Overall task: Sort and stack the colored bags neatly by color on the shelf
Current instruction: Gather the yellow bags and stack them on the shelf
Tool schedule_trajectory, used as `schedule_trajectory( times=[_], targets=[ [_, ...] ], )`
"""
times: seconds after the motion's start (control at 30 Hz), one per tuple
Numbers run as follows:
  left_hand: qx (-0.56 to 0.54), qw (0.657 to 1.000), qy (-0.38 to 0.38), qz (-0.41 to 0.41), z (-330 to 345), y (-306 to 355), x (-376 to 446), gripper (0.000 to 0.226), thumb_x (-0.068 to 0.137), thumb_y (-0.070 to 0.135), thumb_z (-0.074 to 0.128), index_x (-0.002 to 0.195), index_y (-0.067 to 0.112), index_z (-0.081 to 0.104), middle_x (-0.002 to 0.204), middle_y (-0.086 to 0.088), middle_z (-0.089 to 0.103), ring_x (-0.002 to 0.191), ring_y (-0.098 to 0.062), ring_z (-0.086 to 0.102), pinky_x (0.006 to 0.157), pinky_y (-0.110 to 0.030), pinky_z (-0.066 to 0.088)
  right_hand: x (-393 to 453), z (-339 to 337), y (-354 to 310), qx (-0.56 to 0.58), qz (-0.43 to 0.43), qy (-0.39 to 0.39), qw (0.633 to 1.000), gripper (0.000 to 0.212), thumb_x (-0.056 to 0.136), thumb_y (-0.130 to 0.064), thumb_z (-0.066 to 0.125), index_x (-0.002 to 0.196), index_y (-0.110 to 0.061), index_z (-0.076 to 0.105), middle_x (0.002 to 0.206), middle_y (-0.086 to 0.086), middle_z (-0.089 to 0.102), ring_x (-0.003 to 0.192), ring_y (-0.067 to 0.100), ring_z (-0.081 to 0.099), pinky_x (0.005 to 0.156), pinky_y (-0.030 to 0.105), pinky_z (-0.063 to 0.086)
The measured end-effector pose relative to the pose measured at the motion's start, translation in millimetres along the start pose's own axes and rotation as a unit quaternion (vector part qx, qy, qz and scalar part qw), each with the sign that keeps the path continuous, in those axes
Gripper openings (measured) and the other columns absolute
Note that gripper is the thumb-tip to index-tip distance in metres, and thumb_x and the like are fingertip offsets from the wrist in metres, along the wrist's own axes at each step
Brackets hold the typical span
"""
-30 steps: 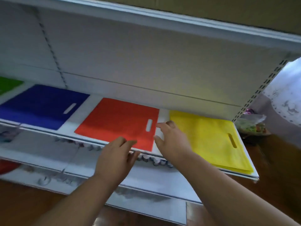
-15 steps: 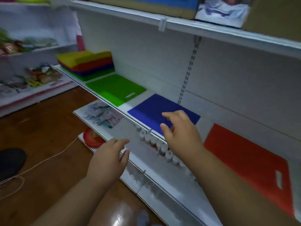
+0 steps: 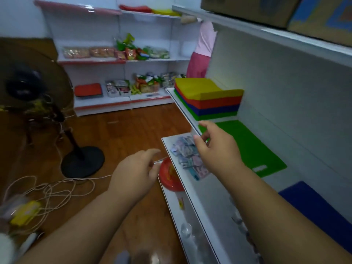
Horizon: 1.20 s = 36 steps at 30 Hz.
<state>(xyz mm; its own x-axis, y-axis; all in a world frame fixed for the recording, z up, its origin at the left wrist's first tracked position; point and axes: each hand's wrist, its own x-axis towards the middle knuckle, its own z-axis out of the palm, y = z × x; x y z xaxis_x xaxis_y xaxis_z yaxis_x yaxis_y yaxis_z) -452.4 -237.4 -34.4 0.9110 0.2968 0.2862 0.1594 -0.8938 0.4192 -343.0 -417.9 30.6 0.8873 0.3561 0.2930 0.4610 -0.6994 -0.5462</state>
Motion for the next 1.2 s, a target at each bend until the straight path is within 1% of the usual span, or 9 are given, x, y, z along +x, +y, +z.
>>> schedule_trajectory(
  times=[0.23, 0.5, 0.67, 0.73, 0.83, 0.93, 1.03, 1.13, 1.2],
  targets=[
    [-0.019, 0.999, -0.032, 0.026, 8.8, -99.4, 119.5, 0.043, 0.096, 0.043, 0.052, 0.138, 0.038, 0.047, 0.099, 0.016, 0.062, 0.081, -0.004, 0.058, 0.068, -0.022, 0.056, 101.9, 73.7, -28.6, -0.011, 0.061, 0.026, 0.998, 0.046, 0.095, -0.037, 0.058, 0.139, -0.031, 0.047, 0.082, -0.013, 0.057, 0.072, 0.002, 0.053, 0.057, 0.022, 0.036],
    [-0.089, 0.986, -0.089, 0.112, 49.7, -107.6, 253.9, 0.039, 0.096, 0.042, 0.052, 0.135, 0.037, 0.049, 0.092, 0.018, 0.058, 0.076, -0.004, 0.056, 0.062, -0.023, 0.053, 175.9, 76.2, 3.0, -0.062, 0.159, 0.074, 0.983, 0.045, 0.092, -0.039, 0.062, 0.134, -0.028, 0.052, 0.093, -0.01, 0.059, 0.078, 0.01, 0.055, 0.067, 0.029, 0.043],
    [-0.158, 0.968, -0.153, 0.118, 89.3, -96.0, 316.7, 0.036, 0.099, 0.043, 0.047, 0.135, 0.042, 0.047, 0.096, 0.017, 0.06, 0.08, -0.005, 0.058, 0.063, -0.023, 0.048, 242.9, 80.0, 32.5, -0.051, 0.226, -0.031, 0.972, 0.072, 0.092, -0.041, 0.062, 0.149, -0.045, 0.019, 0.077, -0.005, 0.06, 0.074, 0.013, 0.06, 0.066, 0.033, 0.051],
    [-0.195, 0.957, -0.184, 0.111, 92.0, -92.1, 343.4, 0.033, 0.099, 0.042, 0.049, 0.132, 0.046, 0.047, 0.092, 0.015, 0.06, 0.079, -0.006, 0.059, 0.066, -0.029, 0.053, 270.4, 85.9, 45.4, -0.036, 0.252, -0.055, 0.966, 0.079, 0.09, -0.044, 0.064, 0.149, -0.052, 0.011, 0.089, -0.004, 0.064, 0.082, 0.018, 0.065, 0.074, 0.039, 0.056],
    [-0.311, 0.914, -0.258, 0.044, 98.9, -92.7, 381.1, 0.031, 0.099, 0.033, 0.055, 0.127, 0.045, 0.052, 0.089, 0.004, 0.061, 0.076, -0.022, 0.062, 0.068, -0.042, 0.054, 295.5, 100.9, 55.7, -0.005, 0.289, -0.075, 0.954, 0.069, 0.09, -0.049, 0.064, 0.149, -0.04, 0.029, 0.124, 0.004, 0.061, 0.083, 0.02, 0.069, 0.063, 0.034, 0.06],
    [-0.444, 0.83, -0.334, -0.056, 112.0, -96.9, 410.2, 0.038, 0.099, 0.029, 0.057, 0.135, 0.037, 0.05, 0.103, -0.005, 0.062, 0.079, -0.028, 0.069, 0.066, -0.039, 0.055, 299.3, 109.7, 52.5, -0.035, 0.344, -0.034, 0.938, 0.047, 0.087, -0.061, 0.059, 0.125, -0.034, 0.055, 0.107, -0.002, 0.067, 0.071, 0.014, 0.068, 0.061, 0.031, 0.057],
    [-0.515, 0.774, -0.35, -0.116, 129.8, -107.0, 446.4, 0.046, 0.099, 0.031, 0.056, 0.142, 0.038, 0.04, 0.115, -0.009, 0.059, 0.084, -0.023, 0.071, 0.069, -0.035, 0.054, 301.4, 112.1, 44.8, -0.077, 0.412, 0.052, 0.907, 0.028, 0.09, -0.058, 0.055, 0.09, -0.03, 0.058, 0.082, -0.006, 0.067, 0.068, 0.014, 0.064, 0.067, 0.032, 0.054],
    [-0.536, 0.763, -0.335, -0.134, 143.5, -122.5, 486.4, 0.041, 0.099, 0.026, 0.057, 0.139, 0.029, 0.047, 0.104, -0.022, 0.065, 0.068, -0.016, 0.067, 0.063, -0.032, 0.051, 294.5, 121.0, 28.9, -0.105, 0.437, 0.105, 0.887, 0.014, 0.095, -0.04, 0.055, 0.088, -0.029, 0.06, 0.088, -0.004, 0.067, 0.074, 0.014, 0.06, 0.065, 0.029, 0.047],
    [-0.506, 0.787, -0.335, -0.107, 148.2, -133.2, 506.2, 0.033, 0.098, 0.021, 0.058, 0.132, 0.023, 0.057, 0.099, -0.017, 0.069, 0.065, -0.013, 0.064, 0.059, -0.029, 0.048, 286.1, 129.9, 12.9, -0.125, 0.427, 0.135, 0.886, 0.014, 0.096, -0.033, 0.058, 0.107, -0.03, 0.066, 0.11, -0.002, 0.069, 0.091, 0.021, 0.063, 0.068, 0.029, 0.043]
  ],
)
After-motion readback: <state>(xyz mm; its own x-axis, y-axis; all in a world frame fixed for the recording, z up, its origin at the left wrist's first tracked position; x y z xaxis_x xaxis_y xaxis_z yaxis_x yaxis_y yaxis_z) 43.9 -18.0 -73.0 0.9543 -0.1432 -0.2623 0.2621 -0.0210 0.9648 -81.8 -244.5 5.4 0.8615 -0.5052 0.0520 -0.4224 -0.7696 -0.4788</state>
